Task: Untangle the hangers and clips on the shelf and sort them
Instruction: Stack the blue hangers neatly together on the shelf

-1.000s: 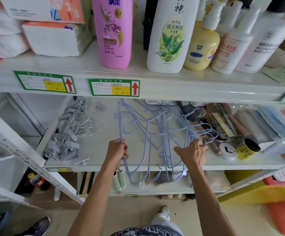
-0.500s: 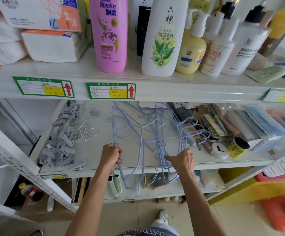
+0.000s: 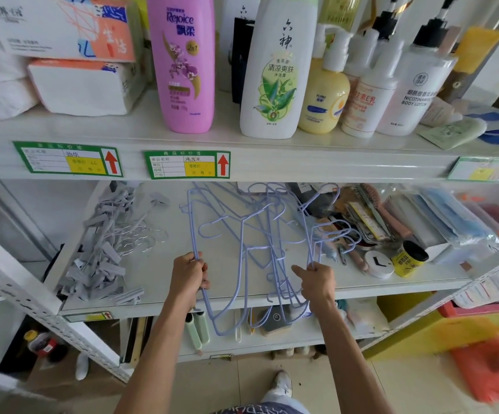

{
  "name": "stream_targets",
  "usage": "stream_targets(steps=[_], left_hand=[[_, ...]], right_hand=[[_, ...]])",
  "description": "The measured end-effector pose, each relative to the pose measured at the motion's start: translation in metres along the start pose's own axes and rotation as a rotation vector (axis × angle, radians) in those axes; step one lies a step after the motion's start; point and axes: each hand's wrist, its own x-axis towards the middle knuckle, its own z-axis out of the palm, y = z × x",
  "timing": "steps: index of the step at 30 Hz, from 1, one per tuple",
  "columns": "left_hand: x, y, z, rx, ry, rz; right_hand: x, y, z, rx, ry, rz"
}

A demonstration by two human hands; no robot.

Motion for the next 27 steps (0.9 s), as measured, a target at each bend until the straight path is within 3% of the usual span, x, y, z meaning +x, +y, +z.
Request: stream_targets(steps=[9,17,21,27], left_hand=[[-0.005,-0.006,0.003,-0.041,0.043,0.022],[0.000,-0.015,-0.005,-0.057,0.101,0.022],[-0.004,-0.025,-0.012,-0.013,0.081,0.022],[-0.010,-0.037,-0.008,0.057,0.038,0.015]], right_hand=[[-0.028,0.009,-0.030,0.136,-0.105,-0.014],[-0.049,0.007,-0.079,0.247,-0.009,-0.015],[-0.057,-0.005,-0.077,0.309,-0.006,-0.009],[-0.069,-0.016,-0.048,0.553,-0.137,0.101]])
